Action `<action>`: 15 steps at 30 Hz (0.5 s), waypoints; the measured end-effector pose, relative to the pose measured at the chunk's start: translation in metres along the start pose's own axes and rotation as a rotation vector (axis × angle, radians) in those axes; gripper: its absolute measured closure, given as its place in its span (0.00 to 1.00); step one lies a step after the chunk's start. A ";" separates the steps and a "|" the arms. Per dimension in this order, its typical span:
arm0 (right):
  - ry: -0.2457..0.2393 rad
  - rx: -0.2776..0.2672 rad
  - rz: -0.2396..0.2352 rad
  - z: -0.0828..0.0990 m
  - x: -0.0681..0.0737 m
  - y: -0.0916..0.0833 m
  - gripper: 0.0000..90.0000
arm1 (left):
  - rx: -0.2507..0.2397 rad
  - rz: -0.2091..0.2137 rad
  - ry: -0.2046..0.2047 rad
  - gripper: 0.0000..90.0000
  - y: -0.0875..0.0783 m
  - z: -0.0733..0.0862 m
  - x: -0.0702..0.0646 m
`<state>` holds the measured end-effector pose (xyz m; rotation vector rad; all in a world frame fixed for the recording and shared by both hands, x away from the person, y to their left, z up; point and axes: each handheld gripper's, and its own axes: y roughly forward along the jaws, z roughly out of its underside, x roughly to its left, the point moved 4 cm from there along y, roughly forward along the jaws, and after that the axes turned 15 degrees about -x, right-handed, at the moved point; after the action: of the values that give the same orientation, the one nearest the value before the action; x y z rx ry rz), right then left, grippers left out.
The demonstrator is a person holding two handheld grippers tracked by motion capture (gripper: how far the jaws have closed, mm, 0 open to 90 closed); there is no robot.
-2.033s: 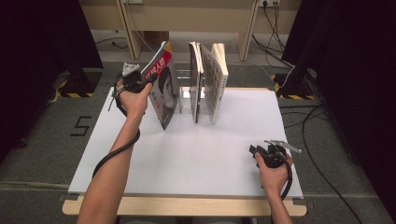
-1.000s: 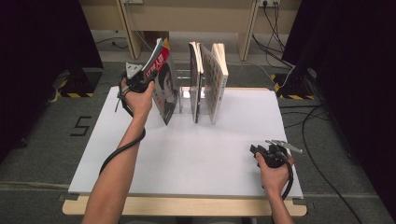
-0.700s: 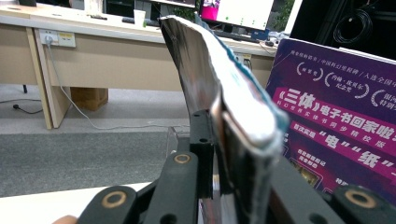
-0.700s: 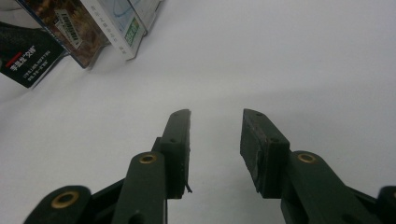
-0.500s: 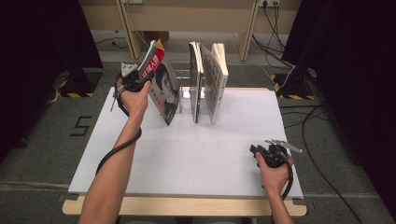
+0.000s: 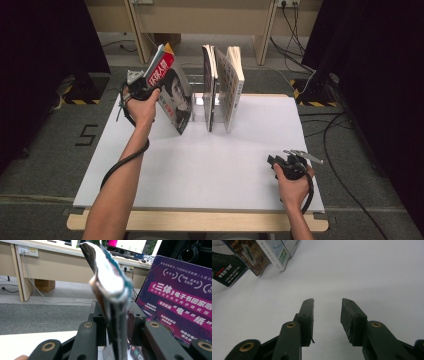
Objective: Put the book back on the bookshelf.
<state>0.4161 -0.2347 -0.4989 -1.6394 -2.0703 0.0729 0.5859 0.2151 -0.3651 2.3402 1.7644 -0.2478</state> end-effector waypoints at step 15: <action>-0.001 -0.002 0.001 0.000 0.000 0.000 0.70 | 0.014 0.013 -0.038 0.73 -0.009 0.003 0.002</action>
<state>0.4160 -0.2345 -0.4987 -1.6415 -2.0708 0.0723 0.5774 0.2183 -0.3693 2.3397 1.7350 -0.3013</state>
